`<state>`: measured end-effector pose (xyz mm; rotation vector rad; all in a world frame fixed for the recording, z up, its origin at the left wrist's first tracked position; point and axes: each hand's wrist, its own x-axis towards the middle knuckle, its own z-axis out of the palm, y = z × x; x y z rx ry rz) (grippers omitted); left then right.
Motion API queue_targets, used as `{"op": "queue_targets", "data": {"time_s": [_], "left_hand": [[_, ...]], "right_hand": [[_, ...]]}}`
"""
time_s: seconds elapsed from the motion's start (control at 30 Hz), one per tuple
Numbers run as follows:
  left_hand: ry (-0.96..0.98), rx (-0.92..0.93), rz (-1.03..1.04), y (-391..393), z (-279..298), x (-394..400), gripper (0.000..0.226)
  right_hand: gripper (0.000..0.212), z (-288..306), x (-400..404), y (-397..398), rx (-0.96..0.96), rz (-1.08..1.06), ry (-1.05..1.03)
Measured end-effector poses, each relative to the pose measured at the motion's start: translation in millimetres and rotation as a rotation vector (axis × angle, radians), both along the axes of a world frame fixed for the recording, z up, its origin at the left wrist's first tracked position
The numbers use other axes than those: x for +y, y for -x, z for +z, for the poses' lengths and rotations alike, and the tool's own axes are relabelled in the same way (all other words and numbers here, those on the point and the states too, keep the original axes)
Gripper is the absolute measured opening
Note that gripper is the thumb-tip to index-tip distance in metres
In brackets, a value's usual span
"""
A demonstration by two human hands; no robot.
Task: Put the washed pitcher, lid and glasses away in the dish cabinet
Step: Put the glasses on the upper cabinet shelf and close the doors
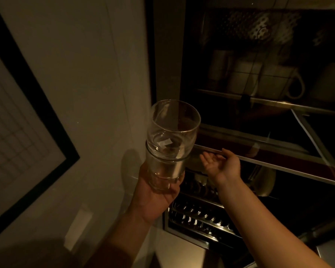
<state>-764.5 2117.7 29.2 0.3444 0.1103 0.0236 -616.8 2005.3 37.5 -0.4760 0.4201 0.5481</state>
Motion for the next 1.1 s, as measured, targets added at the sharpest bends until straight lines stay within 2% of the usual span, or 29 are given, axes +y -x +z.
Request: {"op": "queue_targets", "data": {"time_s": [0.17, 0.53, 0.67, 0.8, 1.0, 1.1], "left_hand": [[0.017, -0.002, 0.029, 6, -2, 5, 0.066], [0.035, -0.061, 0.049, 30, -7, 23, 0.063], [0.029, -0.075, 0.073, 45, -8, 22, 0.062], [0.06, -0.107, 0.068, 60, -4, 18, 0.058], [0.07, -0.024, 0.187, 68, 4, 6, 0.078], [0.054, -0.009, 0.194, 71, 6, 0, 0.079]], "right_hand": [[0.05, -2, 3, -1, 0.009, -0.042, -0.063], [0.047, -14, 11, -7, -0.119, 0.008, 0.101], [0.04, -16, 11, -7, -0.152, 0.036, 0.165], [0.048, -13, 10, -5, -0.169, 0.048, 0.194], [0.05, -10, 7, -4, -0.163, 0.057, 0.201], [0.051, -11, 6, -5, -0.168, 0.069, 0.222]]}}
